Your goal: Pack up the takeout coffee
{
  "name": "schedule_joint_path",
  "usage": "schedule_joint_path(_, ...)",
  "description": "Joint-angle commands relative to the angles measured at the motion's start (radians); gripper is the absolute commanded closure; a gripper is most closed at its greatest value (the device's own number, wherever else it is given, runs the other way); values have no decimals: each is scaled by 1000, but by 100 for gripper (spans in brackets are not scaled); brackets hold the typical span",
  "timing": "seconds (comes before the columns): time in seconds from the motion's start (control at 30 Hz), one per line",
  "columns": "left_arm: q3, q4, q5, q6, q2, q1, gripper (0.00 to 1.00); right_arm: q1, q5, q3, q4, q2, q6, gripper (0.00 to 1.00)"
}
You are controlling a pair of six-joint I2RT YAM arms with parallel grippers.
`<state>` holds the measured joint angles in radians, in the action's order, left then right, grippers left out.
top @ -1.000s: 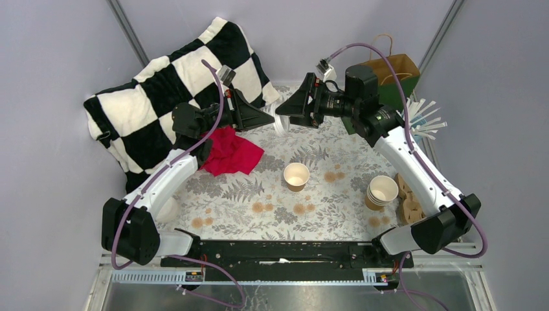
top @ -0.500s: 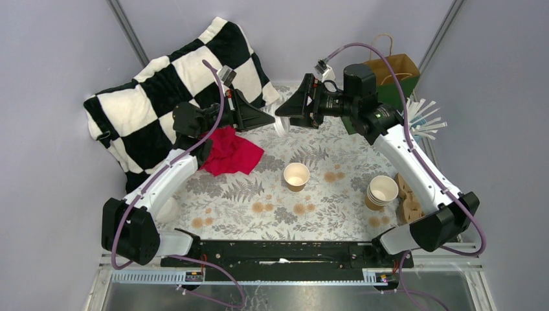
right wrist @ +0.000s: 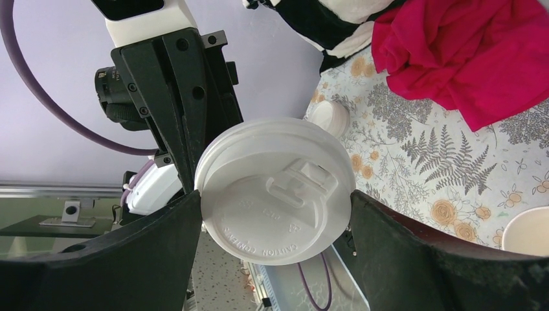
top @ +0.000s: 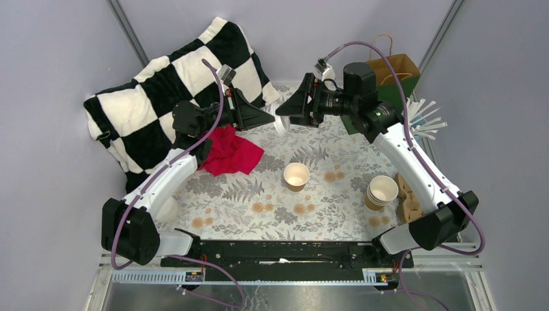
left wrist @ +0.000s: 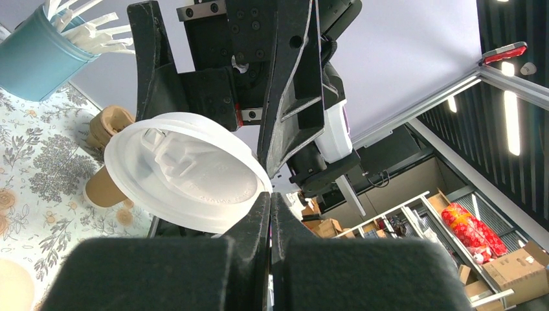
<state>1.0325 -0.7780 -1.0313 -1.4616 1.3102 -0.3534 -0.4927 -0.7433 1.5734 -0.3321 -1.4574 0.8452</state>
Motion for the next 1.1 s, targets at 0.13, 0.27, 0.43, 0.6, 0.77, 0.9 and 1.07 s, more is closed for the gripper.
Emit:
schedule_joint_path(0.13, 37, 10, 14, 44, -16, -2, 93, -6, -2, 42, 1, 8, -12, 14)
schedule_joint_path(0.27, 32, 27, 18, 57, -24, -2, 77, -6, -1, 46, -3, 8, -14, 14)
schedule_joint_path(0.43, 15, 69, 23, 87, -45, 7, 57, -4, 12, 42, -10, 15, -16, 15)
schedule_joint_path(0.6, -20, 140, 20, 131, -96, 45, 39, 4, 24, 33, -31, 17, -23, 16)
schedule_joint_path(0.77, -9, 531, 55, 358, -177, 117, 21, 17, 125, 78, -236, -1, -195, 16)
schedule_joint_path(0.9, 93, 1009, 232, 661, -212, 136, 13, -2, 287, 59, -427, -27, -389, 16)
schedule_joint_path(1.07, 76, 1300, 466, 707, -212, 134, 9, -129, 528, 12, -523, -85, -510, 17)
